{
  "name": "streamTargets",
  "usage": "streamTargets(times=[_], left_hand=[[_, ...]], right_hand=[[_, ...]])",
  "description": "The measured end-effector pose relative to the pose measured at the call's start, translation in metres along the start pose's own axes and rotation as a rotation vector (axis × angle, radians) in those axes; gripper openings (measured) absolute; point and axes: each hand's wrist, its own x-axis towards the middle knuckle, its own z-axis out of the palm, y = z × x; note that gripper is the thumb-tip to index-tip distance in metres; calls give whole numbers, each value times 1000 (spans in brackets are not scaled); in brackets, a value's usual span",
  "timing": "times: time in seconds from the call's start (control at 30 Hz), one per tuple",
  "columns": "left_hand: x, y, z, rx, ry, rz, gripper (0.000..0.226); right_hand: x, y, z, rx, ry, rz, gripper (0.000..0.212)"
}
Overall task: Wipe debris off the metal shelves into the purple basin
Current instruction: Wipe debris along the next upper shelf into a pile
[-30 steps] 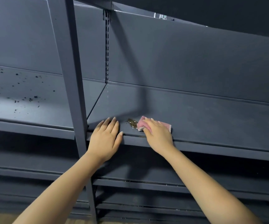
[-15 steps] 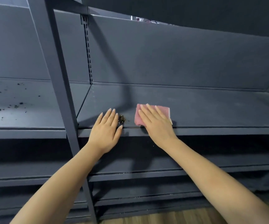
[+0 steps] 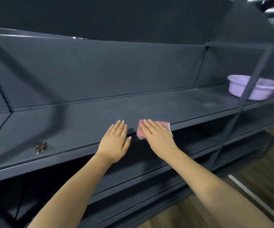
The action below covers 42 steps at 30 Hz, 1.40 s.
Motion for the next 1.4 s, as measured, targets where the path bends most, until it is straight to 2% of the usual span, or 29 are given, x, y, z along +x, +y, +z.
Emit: streamTargets(times=[0.27,0.4,0.5,0.7,0.87,1.07,1.2,1.4], left_hand=[[100,156,34,-26,-23,180,98],[135,222,45,-38,-67,255,62],[158,263,49,-47,-75,331,58],[204,335,68,-56,-117,468,58],[247,391,90,-81,-132,583,58],[322,452,112,-128,-81,659,58],[380,486,118,-170,-61,664,58],[441,530,138,-159,-64,670,58]], right_hand=[[-77,159,-6,-78,-30,173,72],[-119,217,-10,-102,-48,264,70],[-146,251,-12,-113,-77,351,69],[-186,305,-12,-140,-143,520,70],[-212,358,-1,-173,-108,587,51],[-214,442,9,-205,-275,670,58],[-205,500,17,-237,-231,723,59],[-207,558,34,-243,-259,747,61]])
